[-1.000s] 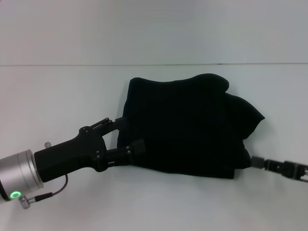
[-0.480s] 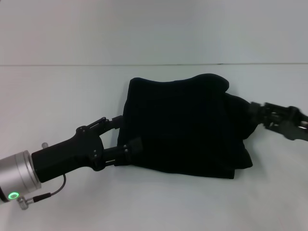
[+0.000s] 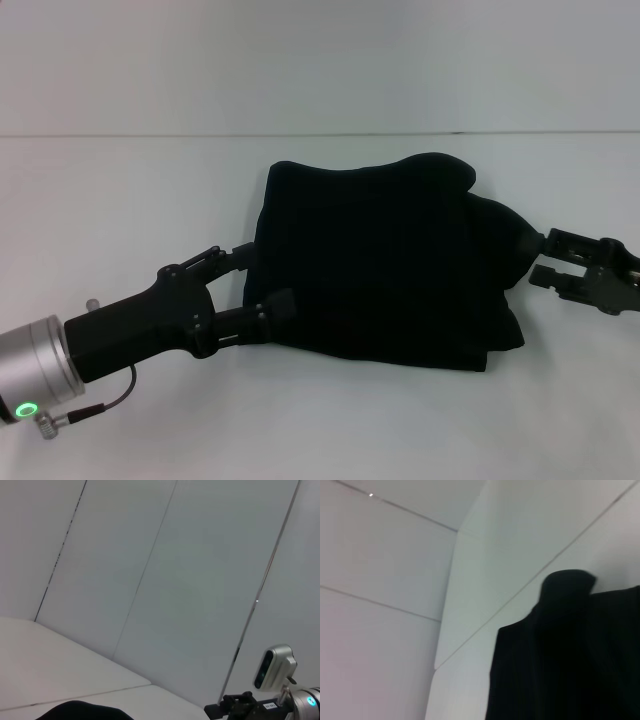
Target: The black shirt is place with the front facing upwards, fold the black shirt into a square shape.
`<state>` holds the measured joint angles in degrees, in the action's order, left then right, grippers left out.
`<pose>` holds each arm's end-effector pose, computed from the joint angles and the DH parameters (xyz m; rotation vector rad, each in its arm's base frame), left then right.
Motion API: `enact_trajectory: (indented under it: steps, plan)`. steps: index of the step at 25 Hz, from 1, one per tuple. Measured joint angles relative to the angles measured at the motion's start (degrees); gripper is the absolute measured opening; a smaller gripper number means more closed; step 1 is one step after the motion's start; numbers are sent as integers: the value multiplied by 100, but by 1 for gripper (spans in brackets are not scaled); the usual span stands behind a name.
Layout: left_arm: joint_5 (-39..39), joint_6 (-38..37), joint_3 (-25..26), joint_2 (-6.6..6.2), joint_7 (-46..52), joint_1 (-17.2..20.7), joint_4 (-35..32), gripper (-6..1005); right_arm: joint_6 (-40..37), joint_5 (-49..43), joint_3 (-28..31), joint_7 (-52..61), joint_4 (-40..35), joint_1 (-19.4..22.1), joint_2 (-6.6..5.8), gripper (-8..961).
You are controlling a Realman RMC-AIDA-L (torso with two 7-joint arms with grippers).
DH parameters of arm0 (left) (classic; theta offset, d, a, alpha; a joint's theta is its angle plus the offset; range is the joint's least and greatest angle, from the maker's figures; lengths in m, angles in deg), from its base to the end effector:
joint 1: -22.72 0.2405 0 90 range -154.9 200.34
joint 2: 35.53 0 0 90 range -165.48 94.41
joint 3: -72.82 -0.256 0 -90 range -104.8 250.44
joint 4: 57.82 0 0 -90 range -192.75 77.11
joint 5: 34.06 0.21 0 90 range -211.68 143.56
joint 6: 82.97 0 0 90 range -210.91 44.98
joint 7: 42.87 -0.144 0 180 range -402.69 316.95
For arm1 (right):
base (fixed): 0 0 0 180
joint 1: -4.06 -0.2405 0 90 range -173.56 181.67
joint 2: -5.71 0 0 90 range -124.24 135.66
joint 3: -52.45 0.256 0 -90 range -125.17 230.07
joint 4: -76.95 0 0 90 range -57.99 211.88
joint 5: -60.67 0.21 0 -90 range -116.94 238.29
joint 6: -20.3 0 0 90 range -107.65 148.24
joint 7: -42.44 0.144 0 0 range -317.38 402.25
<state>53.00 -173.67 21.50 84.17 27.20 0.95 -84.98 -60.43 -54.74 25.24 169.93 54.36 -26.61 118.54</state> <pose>-0.2681 0.2893 -0.0188 -2.5004 -0.7122 -1.1425 0.3165 0.3381 0.0217 -1.9600 1.9921 0.9809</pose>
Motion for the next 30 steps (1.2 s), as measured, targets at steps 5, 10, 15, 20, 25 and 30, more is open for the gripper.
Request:
enact_trajectory:
  steps: [5, 10, 15, 20, 25, 30]
  plan:
    - [-4, -1, 0, 8, 3, -3, 0, 937, 11, 1, -52, 29, 17, 21, -22, 802]
    - [-3, -1, 0, 15, 1, -11, 0, 936, 129, 2, -283, 87, 38, -41, 5, 801]
    - [-5, -1, -1, 18, 0, -9, 0, 936, 228, 1, -404, 159, 42, -79, 31, 801]
    - [-1, -1, -1, 18, -3, -6, 0, 936, 254, 1, -435, 169, 45, -104, 40, 801]
    - [-4, 5, -1, 18, -7, -3, 0, 936, 213, 1, -456, 170, 89, -176, 53, 800]
    - [-13, 5, -1, 18, -3, -3, 0, 937, 181, 1, -461, 171, 134, -224, 54, 800]
